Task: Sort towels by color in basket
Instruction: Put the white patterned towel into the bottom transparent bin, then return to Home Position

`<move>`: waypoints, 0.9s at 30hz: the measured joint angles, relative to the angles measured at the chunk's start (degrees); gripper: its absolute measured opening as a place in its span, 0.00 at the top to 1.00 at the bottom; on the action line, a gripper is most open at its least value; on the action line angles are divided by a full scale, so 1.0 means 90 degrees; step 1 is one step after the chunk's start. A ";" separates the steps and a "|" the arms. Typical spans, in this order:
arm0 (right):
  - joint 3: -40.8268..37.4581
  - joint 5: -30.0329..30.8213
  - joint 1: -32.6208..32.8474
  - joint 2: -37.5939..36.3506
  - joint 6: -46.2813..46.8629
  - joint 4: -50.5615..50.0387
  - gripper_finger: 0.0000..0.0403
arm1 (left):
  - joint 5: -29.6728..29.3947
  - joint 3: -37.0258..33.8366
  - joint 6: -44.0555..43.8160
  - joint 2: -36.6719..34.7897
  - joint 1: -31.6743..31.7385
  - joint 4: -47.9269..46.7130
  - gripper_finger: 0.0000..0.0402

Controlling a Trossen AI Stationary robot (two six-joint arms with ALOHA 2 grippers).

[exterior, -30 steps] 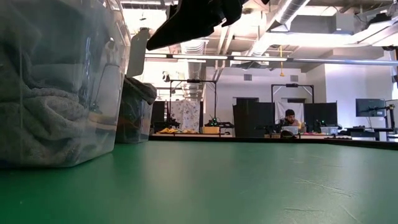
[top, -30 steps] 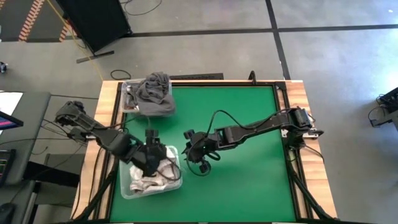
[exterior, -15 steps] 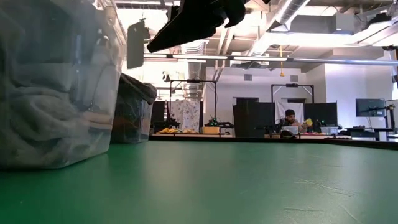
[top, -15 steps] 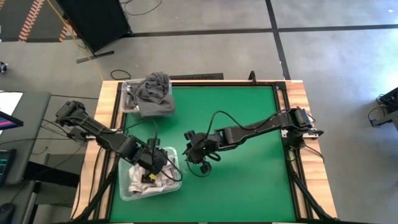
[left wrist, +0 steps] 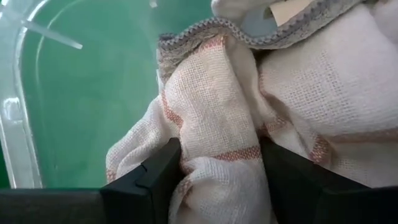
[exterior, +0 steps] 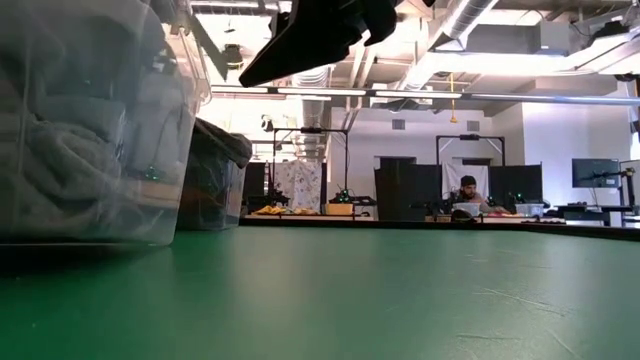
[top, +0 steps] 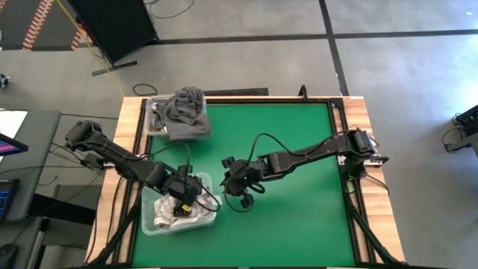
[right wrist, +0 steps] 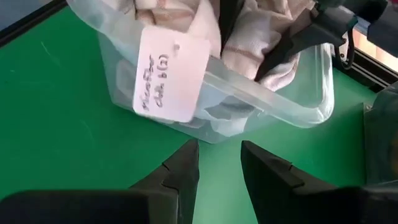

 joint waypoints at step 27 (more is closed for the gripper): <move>0.0000 0.0536 -0.0038 -0.0999 0.0434 -0.2005 0.63 | -0.2625 0.4025 -0.0157 -0.0384 -0.1065 -0.4025 0.51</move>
